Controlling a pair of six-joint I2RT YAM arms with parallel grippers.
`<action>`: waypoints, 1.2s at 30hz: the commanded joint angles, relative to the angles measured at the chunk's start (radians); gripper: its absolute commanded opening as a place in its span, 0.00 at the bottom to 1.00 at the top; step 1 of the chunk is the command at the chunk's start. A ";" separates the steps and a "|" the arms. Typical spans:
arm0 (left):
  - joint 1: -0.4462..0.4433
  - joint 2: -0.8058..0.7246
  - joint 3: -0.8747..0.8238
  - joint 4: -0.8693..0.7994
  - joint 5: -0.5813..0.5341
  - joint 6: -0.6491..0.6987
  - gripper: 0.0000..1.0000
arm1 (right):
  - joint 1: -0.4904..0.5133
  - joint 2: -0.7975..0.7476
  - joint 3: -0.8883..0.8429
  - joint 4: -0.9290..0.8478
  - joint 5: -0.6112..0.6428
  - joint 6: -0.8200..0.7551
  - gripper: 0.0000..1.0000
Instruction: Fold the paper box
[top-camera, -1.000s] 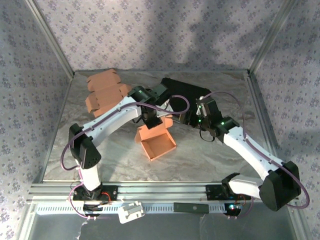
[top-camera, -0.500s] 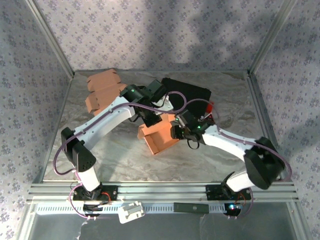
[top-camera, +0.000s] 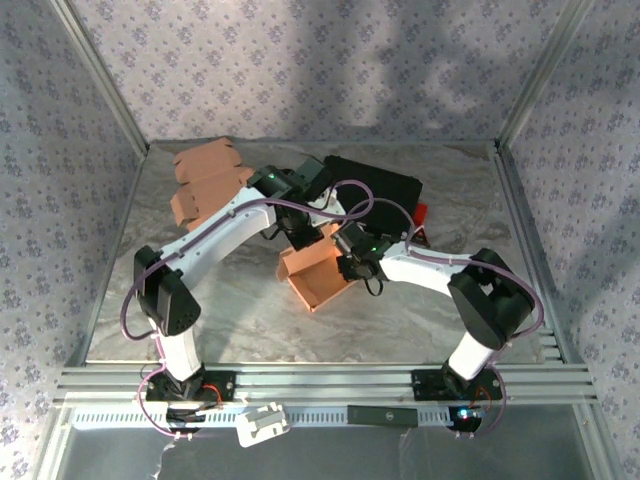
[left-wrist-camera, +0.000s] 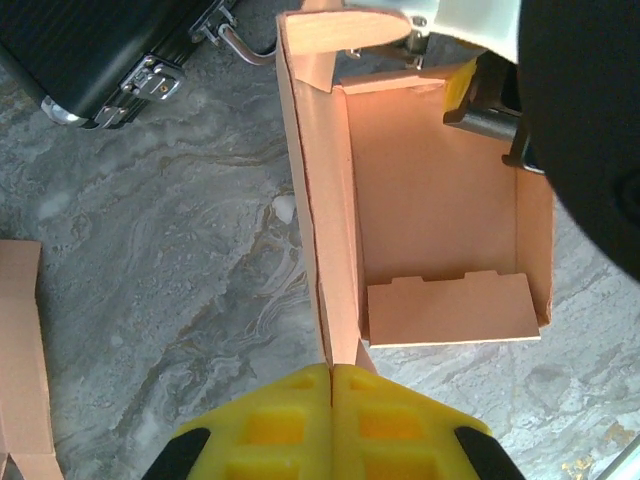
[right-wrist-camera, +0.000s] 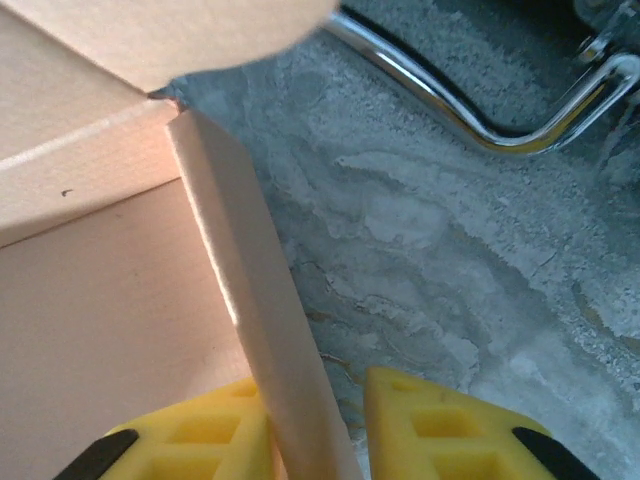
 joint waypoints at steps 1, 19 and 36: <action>0.006 0.011 0.026 0.020 0.020 0.018 0.01 | 0.005 0.002 0.012 0.011 0.036 -0.010 0.21; 0.000 -0.602 -0.782 0.551 -0.017 -0.984 0.48 | 0.077 -0.151 -0.039 -0.002 0.226 0.146 0.00; -0.026 -0.364 -0.969 0.989 -0.087 -1.044 0.38 | 0.081 -0.105 -0.029 0.007 0.190 0.170 0.00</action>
